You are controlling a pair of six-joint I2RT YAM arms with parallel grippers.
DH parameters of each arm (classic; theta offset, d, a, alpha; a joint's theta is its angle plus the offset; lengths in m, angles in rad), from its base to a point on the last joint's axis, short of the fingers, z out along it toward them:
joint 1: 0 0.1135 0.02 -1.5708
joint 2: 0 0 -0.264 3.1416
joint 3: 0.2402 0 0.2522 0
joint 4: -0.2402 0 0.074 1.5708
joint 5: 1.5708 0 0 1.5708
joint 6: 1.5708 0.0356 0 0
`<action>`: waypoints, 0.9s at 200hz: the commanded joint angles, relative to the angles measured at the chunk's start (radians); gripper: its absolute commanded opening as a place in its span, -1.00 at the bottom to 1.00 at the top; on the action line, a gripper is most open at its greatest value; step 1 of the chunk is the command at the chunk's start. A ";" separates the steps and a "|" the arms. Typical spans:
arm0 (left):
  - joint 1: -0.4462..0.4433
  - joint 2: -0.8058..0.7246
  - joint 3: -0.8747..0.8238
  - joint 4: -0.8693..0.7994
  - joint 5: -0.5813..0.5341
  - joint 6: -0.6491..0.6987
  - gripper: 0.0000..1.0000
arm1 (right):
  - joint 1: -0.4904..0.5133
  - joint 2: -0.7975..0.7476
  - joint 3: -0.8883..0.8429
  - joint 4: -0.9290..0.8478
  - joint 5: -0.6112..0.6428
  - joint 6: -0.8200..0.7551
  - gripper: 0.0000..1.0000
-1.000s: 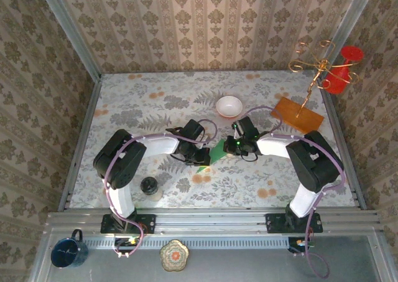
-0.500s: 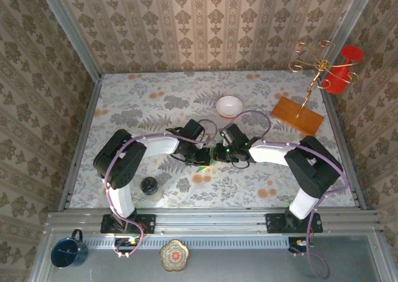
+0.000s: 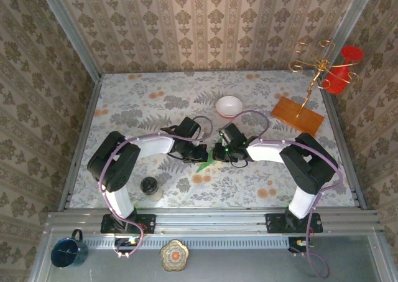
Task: Fold a paper plane with a square sheet of paper (pick it up from the middle)
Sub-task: Fold the wing for the fifth time at the center of the table.
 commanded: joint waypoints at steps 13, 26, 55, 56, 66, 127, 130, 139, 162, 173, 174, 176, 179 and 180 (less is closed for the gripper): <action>0.005 0.041 -0.011 -0.009 0.004 -0.021 -0.91 | -0.014 0.029 -0.007 -0.023 0.006 -0.017 -0.81; 0.001 0.046 -0.017 -0.007 0.005 -0.025 -0.91 | -0.017 0.028 -0.008 -0.019 0.004 -0.019 -0.80; -0.004 0.057 -0.024 -0.043 -0.018 -0.026 -0.92 | -0.031 0.026 -0.013 -0.007 0.003 -0.019 -0.80; -0.004 0.058 -0.025 -0.045 -0.019 -0.026 -0.91 | -0.032 0.025 -0.013 -0.006 0.003 -0.019 -0.80; -0.006 0.062 -0.029 -0.061 -0.031 -0.028 -0.92 | -0.044 0.022 -0.017 -0.001 0.004 -0.022 -0.80; -0.007 0.066 -0.088 -0.070 -0.058 -0.061 -0.93 | -0.229 0.001 -0.102 0.103 0.035 -0.001 -0.80; -0.007 0.066 -0.091 -0.068 -0.058 -0.064 -0.93 | -0.241 0.003 -0.106 0.108 0.036 0.001 -0.80; -0.007 0.068 -0.100 -0.062 -0.058 -0.070 -0.94 | -0.268 0.007 -0.116 0.119 0.044 0.003 -0.81; -0.009 0.069 -0.119 -0.046 -0.056 -0.083 -0.95 | -0.329 0.006 -0.136 0.146 0.062 0.005 -0.80; -0.010 0.068 -0.123 -0.044 -0.056 -0.085 -0.95 | -0.355 0.005 -0.136 0.154 0.064 0.003 -0.81; -0.010 0.068 -0.123 -0.043 -0.056 -0.085 -0.95 | -0.358 0.004 -0.136 0.154 0.065 0.003 -0.81; -0.010 0.068 -0.124 -0.043 -0.055 -0.084 -0.95 | -0.361 0.004 -0.135 0.154 0.067 0.003 -0.80; -0.010 0.068 -0.125 -0.044 -0.054 -0.086 -0.95 | -0.365 0.004 -0.135 0.154 0.069 0.001 -0.80; -0.010 0.068 -0.125 -0.044 -0.054 -0.086 -0.95 | -0.367 0.004 -0.135 0.154 0.070 0.001 -0.80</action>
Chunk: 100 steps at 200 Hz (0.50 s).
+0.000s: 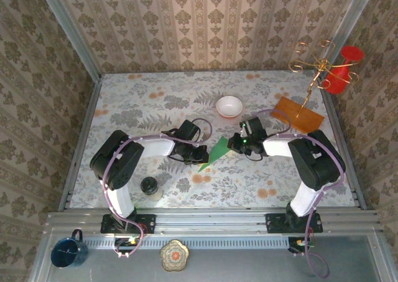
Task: Fold a paper plane with a square sheet of paper (pick it up from the middle)
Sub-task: Fold the wing for the fifth time at the center of the table.
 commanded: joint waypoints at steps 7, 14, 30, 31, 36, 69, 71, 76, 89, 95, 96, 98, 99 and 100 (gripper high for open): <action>-0.009 0.034 -0.070 -0.162 -0.062 -0.025 -0.95 | -0.103 0.010 -0.029 -0.022 0.200 -0.012 -0.80; -0.009 0.034 -0.070 -0.161 -0.062 -0.024 -0.95 | -0.114 0.011 -0.026 -0.022 0.204 -0.015 -0.81; -0.009 0.035 -0.068 -0.161 -0.061 -0.023 -0.96 | -0.134 0.004 -0.021 -0.025 0.202 -0.020 -0.80; -0.010 0.034 -0.067 -0.160 -0.061 -0.024 -0.96 | -0.134 0.004 -0.021 -0.025 0.201 -0.020 -0.80; -0.010 0.034 -0.065 -0.159 -0.059 -0.022 -0.96 | -0.137 -0.002 -0.020 -0.028 0.200 -0.024 -0.81; -0.013 0.034 -0.041 -0.158 -0.051 -0.014 -0.96 | -0.129 -0.113 -0.027 -0.071 0.192 -0.047 -0.80; -0.015 0.034 -0.039 -0.158 -0.052 -0.013 -0.96 | -0.126 -0.124 -0.030 -0.074 0.193 -0.049 -0.80; -0.014 0.034 -0.033 -0.159 -0.050 -0.012 -0.96 | -0.116 -0.149 -0.034 -0.085 0.197 -0.053 -0.80; -0.014 0.033 -0.022 -0.160 -0.050 -0.009 -0.96 | -0.088 -0.217 -0.042 -0.118 0.205 -0.062 -0.79; -0.014 0.033 -0.019 -0.160 -0.050 -0.008 -0.96 | -0.067 -0.244 -0.045 -0.134 0.212 -0.062 -0.79; -0.014 0.033 -0.019 -0.159 -0.050 -0.008 -0.96 | -0.063 -0.246 -0.046 -0.136 0.213 -0.062 -0.79; -0.015 0.033 -0.018 -0.159 -0.049 -0.008 -0.96 | -0.055 -0.254 -0.047 -0.140 0.215 -0.062 -0.79; -0.015 0.033 -0.017 -0.160 -0.049 -0.008 -0.96 | -0.051 -0.257 -0.048 -0.142 0.216 -0.061 -0.79; -0.014 0.033 -0.016 -0.159 -0.050 -0.008 -0.96 | -0.049 -0.260 -0.048 -0.143 0.216 -0.061 -0.79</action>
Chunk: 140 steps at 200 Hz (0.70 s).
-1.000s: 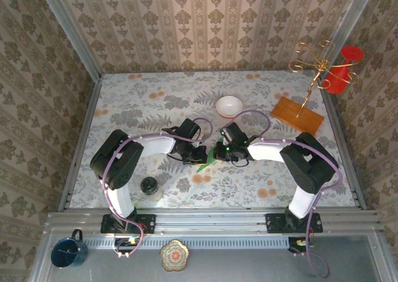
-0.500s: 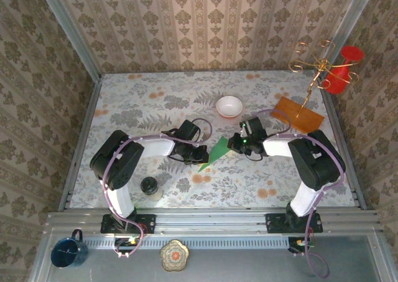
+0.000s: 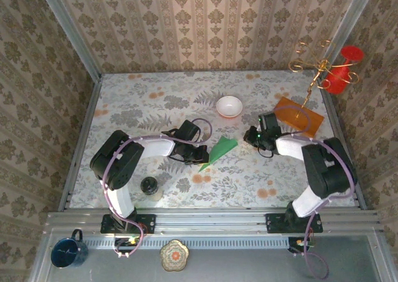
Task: Fold a paper plane with a square sheet of paper (pick it up from the middle)
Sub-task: Fold the wing for the fifth time at the center of the table.
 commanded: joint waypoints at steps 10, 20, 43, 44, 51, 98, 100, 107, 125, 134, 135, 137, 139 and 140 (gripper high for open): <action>-0.010 0.034 -0.014 -0.160 -0.048 0.003 -0.96 | 0.109 -0.131 -0.017 -0.090 0.063 -0.021 -0.79; -0.010 0.034 -0.013 -0.158 -0.048 0.002 -0.96 | 0.153 -0.132 -0.023 -0.090 0.062 0.004 -0.79; -0.011 0.033 -0.015 -0.151 -0.045 -0.001 -0.96 | 0.279 -0.077 -0.033 -0.015 0.012 0.092 -0.84; -0.011 0.033 -0.016 -0.152 -0.045 -0.001 -0.96 | 0.285 -0.073 -0.032 -0.013 0.011 0.096 -0.85; -0.012 0.033 -0.016 -0.151 -0.047 -0.001 -0.96 | 0.317 -0.044 -0.026 0.008 0.001 0.121 -0.87; -0.011 0.033 -0.020 -0.152 -0.045 -0.001 -0.98 | 0.424 0.108 0.031 0.102 -0.025 0.198 -0.97; -0.012 0.033 -0.020 -0.153 -0.046 -0.001 -0.98 | 0.424 0.110 0.032 0.105 -0.027 0.200 -0.98; -0.012 0.031 -0.023 -0.153 -0.045 -0.001 -0.98 | 0.422 0.117 0.032 0.111 -0.025 0.200 -0.97; -0.011 0.030 -0.025 -0.153 -0.045 -0.001 -0.98 | 0.417 0.126 0.041 0.093 -0.003 0.189 -0.98; -0.011 0.030 -0.027 -0.152 -0.045 -0.001 -0.98 | 0.407 0.126 0.041 0.084 0.003 0.185 -0.98; -0.011 0.030 -0.027 -0.151 -0.046 -0.001 -0.98 | 0.405 0.126 0.041 0.084 0.004 0.185 -0.98; -0.011 0.030 -0.027 -0.152 -0.046 -0.001 -0.98 | 0.402 0.126 0.041 0.082 0.006 0.185 -0.98; -0.012 0.030 -0.028 -0.152 -0.045 -0.001 -0.98 | 0.399 0.126 0.040 0.081 0.007 0.184 -0.98; -0.012 0.030 -0.028 -0.152 -0.045 -0.001 -0.98 | 0.398 0.125 0.040 0.080 0.008 0.183 -0.98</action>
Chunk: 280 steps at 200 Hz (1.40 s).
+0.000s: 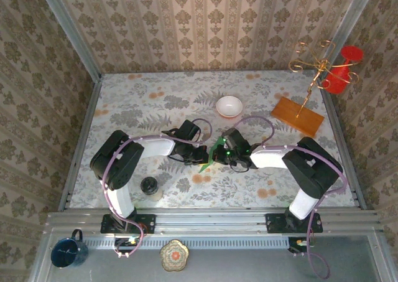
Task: Fold a paper plane with a square sheet of paper (pick it up from the middle)
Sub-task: Fold the wing for the fifth time at the center of the table, then turn over the paper plane at the center of the table.
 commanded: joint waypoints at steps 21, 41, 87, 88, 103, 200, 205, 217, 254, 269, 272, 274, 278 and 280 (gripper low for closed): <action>-0.012 0.028 -0.042 -0.124 -0.048 -0.003 -0.99 | -0.064 0.016 0.009 -0.011 0.041 0.011 -0.98; -0.011 0.026 -0.048 -0.121 -0.047 -0.004 -0.99 | -0.123 0.018 0.006 -0.022 0.051 -0.008 -0.98; -0.012 0.017 -0.055 -0.122 -0.044 -0.003 -0.99 | -0.289 0.046 0.030 -0.037 0.031 -0.059 -0.97; -0.011 0.017 -0.055 -0.121 -0.045 -0.003 -0.99 | -0.292 0.047 0.031 -0.037 0.030 -0.061 -0.97; -0.012 0.014 -0.053 -0.122 -0.045 -0.002 -0.99 | -0.330 0.052 0.038 -0.041 0.023 -0.072 -0.97; 0.085 -0.210 0.103 -0.136 -0.016 0.071 -0.41 | -0.324 -0.279 0.095 -0.464 0.116 -0.188 -0.63; 0.098 -0.222 0.094 -0.134 -0.019 0.076 -0.34 | -0.323 -0.291 0.106 -0.500 0.124 -0.193 -0.56; 0.138 -0.250 0.065 -0.124 -0.032 0.087 -0.23 | -0.311 -0.330 0.133 -0.578 0.142 -0.193 -0.40; 0.249 -0.338 -0.079 -0.056 -0.106 0.117 0.28 | -0.190 -0.310 0.241 -0.780 0.220 -0.107 -0.04; 0.272 -0.366 -0.133 -0.043 -0.130 0.139 0.41 | -0.120 -0.254 0.291 -0.822 0.255 -0.060 0.06; 0.294 -0.371 -0.141 -0.042 -0.133 0.141 0.43 | -0.108 -0.243 0.302 -0.830 0.260 -0.049 0.08; 0.303 -0.373 -0.147 -0.043 -0.136 0.143 0.44 | -0.100 -0.235 0.310 -0.835 0.265 -0.039 0.09; 0.315 -0.378 -0.158 -0.042 -0.139 0.149 0.47 | -0.082 -0.219 0.325 -0.843 0.277 -0.024 0.12; 0.321 -0.381 -0.164 -0.041 -0.139 0.151 0.49 | -0.074 -0.210 0.331 -0.847 0.281 -0.015 0.12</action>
